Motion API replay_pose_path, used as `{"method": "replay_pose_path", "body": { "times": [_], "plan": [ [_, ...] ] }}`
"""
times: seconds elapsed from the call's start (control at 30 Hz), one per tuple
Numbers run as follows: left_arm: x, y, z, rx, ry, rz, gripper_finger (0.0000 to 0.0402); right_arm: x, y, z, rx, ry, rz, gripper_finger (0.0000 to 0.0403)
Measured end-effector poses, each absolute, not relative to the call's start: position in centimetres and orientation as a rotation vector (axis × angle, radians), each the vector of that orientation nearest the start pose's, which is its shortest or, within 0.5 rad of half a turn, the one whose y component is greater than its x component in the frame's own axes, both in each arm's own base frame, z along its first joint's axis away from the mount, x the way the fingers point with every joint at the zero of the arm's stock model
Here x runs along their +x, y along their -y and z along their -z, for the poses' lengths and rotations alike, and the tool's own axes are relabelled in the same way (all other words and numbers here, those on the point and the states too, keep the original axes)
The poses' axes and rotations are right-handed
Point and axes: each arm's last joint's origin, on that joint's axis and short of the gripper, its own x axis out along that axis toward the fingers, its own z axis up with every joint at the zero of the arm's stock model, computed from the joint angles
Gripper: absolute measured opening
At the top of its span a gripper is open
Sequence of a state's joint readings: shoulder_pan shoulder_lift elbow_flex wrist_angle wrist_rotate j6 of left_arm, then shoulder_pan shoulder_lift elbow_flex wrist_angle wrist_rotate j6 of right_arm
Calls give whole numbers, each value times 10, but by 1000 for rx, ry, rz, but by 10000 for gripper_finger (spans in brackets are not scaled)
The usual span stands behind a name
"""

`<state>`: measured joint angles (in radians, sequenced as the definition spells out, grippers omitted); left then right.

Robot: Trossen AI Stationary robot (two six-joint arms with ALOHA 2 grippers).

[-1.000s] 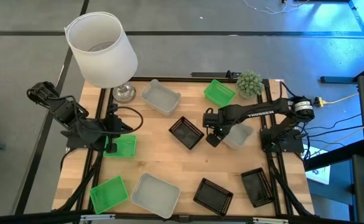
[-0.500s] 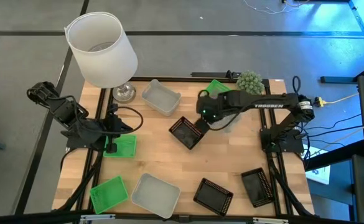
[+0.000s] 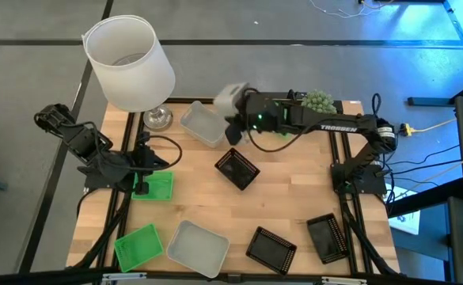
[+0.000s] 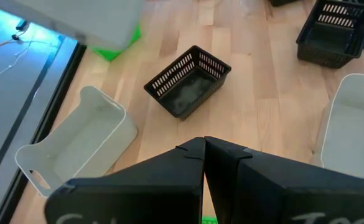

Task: Stack baskets by color
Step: Stack the middle gray bin on the top gray bin

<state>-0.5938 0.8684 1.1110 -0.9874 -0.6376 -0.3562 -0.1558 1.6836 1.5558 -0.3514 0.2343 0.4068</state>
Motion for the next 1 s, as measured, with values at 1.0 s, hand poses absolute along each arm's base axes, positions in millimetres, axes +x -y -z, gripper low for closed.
{"method": "replay_pose_path", "body": {
  "times": [1.0],
  "plan": [
    [123,57,-360,177,-550,-325,0,425,138,-266,411,-544,264,0]
  ]
}}
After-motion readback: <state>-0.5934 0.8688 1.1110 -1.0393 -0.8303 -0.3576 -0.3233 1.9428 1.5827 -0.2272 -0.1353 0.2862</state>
